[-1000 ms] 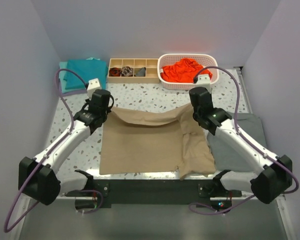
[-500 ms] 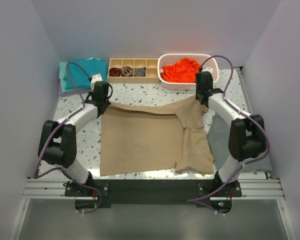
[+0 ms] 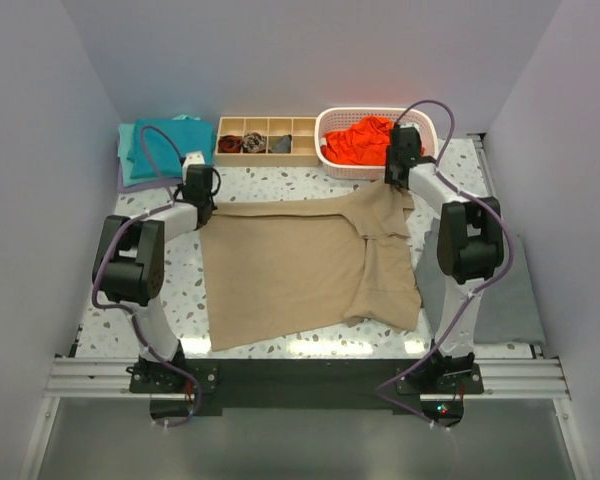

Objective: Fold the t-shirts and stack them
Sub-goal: Flatten the tshirt out

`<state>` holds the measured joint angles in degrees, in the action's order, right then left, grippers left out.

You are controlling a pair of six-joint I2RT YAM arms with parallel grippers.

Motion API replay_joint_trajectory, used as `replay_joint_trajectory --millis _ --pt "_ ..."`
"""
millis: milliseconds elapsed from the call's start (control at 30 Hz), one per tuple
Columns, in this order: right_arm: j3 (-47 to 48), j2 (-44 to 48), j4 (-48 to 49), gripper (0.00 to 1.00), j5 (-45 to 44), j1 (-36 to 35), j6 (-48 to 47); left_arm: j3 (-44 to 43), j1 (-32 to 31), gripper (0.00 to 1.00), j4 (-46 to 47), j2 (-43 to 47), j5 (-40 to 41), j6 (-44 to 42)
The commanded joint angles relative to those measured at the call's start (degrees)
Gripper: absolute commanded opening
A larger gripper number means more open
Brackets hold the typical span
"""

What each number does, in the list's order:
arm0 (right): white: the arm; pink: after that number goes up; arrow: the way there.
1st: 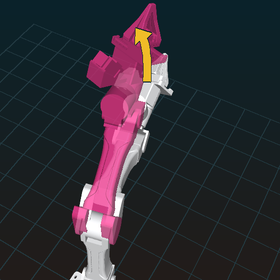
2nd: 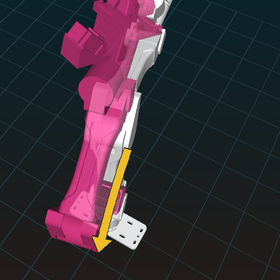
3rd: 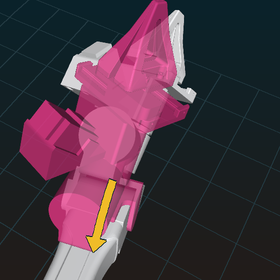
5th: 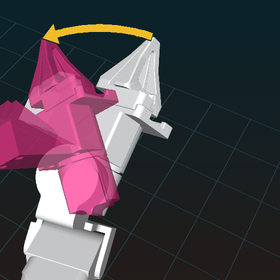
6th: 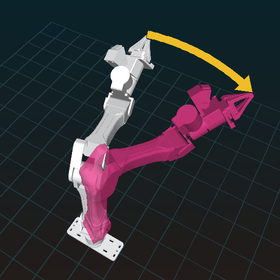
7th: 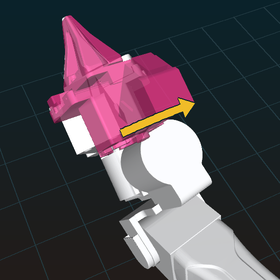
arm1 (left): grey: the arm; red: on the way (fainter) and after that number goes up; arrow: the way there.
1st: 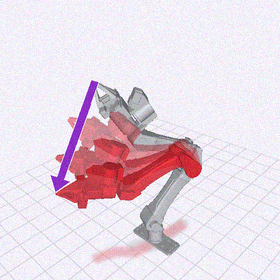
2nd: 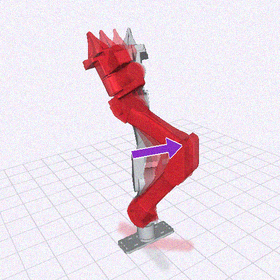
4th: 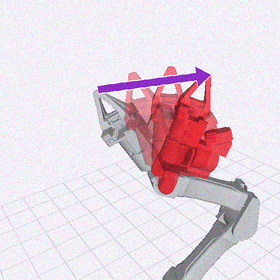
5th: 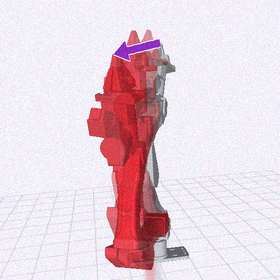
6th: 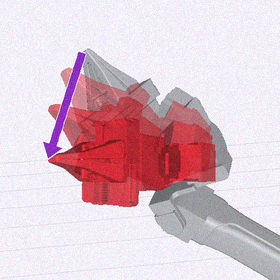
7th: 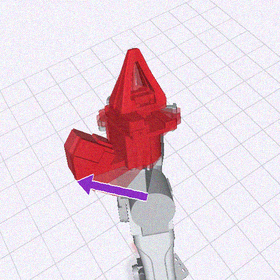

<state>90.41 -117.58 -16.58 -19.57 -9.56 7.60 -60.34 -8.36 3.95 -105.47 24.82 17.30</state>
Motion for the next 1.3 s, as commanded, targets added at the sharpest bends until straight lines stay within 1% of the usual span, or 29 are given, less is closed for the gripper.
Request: replay_joint_trajectory --millis 0,33,67,100,133,167,233,300,400,433,467,500,533,567,667,700,800,833,1000,1100,1133,1200,1233,1267 --pt "6.8 -1.1 -1.7 0.63 -0.3 0.6 -2.2 -4.1 2.3 0.54 3.7 -1.1 -1.6 -3.1" --pt "5.8 0.4 -1.2 0.73 -0.2 0.7 -2.1 -3.9 2.3 0.67 3.1 -0.6 -0.9 -2.2" --pt "4.8 1.6 -0.5 0.75 0.4 0.6 -2.1 -3.4 2.3 0.74 3.4 0.3 -1.0 -1.5" --pt "3.5 3.3 1.3 0.75 0.8 0.7 -2.1 -1.6 2.3 0.77 4.2 2.6 -1.4 -1.4" --pt "0.9 6.5 2.1 0.77 1.5 0.7 -2.1 -0.6 2.2 0.97 6.0 3.9 -2.1 -1.4" --pt "0.0 8.2 2.4 0.79 1.8 0.6 -2.1 0.6 2.2 1.0 6.2 5.2 -2.1 -1.3" --pt "-1.5 12.2 1.3 0.79 2.5 0.7 -1.8 0.7 2.3 1.0 4.3 8.4 -2.2 -0.8" --pt "-1.9 14.3 -2.2 0.79 5.3 0.6 0.0 1.4 1.6 1.0 3.4 11.7 -6.5 0.9" --pt "-4.3 18.1 -5.8 0.79 10.9 0.5 3.0 5.0 -3.8 1.0 4.5 15.9 -10.2 3.6" --pt "-6.2 18.9 -6.5 0.79 12.4 0.5 3.8 5.7 -7.1 1.0 4.9 16.5 -11.5 4.4" --pt "-7.1 20.1 -7.4 0.79 15.3 0.5 4.7 7.1 -8.4 1.0 5.0 17.3 -14.5 6.7" --pt "-8.0 20.7 -8.4 0.79 17.2 0.5 5.7 8.1 -9.5 1.0 5.3 17.6 -16.2 8.4" --pt "-10.0 21.2 -8.6 0.79 18.5 0.4 6.0 9.3 -11.0 1.0 7.7 17.6 -18.5 10.1" --pt "-10.9 22.3 -9.0 0.79 19.1 0.5 6.4 11.7 -11.4 0.98 9.1 17.2 -23.6 12.7" --pt "-14.2 24.1 -10.7 0.79 20.7 0.4 8.7 15.6 -13.1 0.96 11.7 15.7 -26.7 15.9" --pt "-16.2 25.6 -10.3 0.79 23.2 0.4 8.8 16.1 -13.3 0.95 11.4 15.1 -26.8 16.3" --pt "-20.5 28.9 -9.8 0.79 25.2 0.2 9.9 19.3 -13.4 0.95 11.2 14.3 -25.0 17.2" --pt "-21.4 29.6 -9.7 0.79 26.2 0.2 10.1 19.9 -13.4 0.95 10.9 14.2 -23.2 17.0" --pt "-25.4 31.9 -11.2 0.79 26.2 -1.3 10.1 20.3 -13.4 0.95 8.2 12.9 -20.1 15.9" --pt "-26.2 32.4 -13.7 0.79 23.1 -1.9 9.9 18.1 -13.4 0.95 3.1 10.4 -16.6 15.4" --pt "-26.5 32.9 -14.1 0.79 22.2 -2.2 9.8 16.8 -13.4 0.96 -1.0 9.7 -13.2 14.8" --pt "-26.8 33.6 -15.9 0.79 20.0 -2.2 10.1 15.9 -13.3 0.97 -3.8 7.9 -9.9 13.9" --pt "-26.7 33.8 -16.8 0.79 19.7 -2.3 10.2 15.3 -13.2 0.98 -8.2 7.5 -6.2 13.0" --pt "-26.8 34.6 -18.2 0.79 19.7 -2.3 10.4 15.1 -13.1 0.96 -9.4 7.1 -5.1 12.4"
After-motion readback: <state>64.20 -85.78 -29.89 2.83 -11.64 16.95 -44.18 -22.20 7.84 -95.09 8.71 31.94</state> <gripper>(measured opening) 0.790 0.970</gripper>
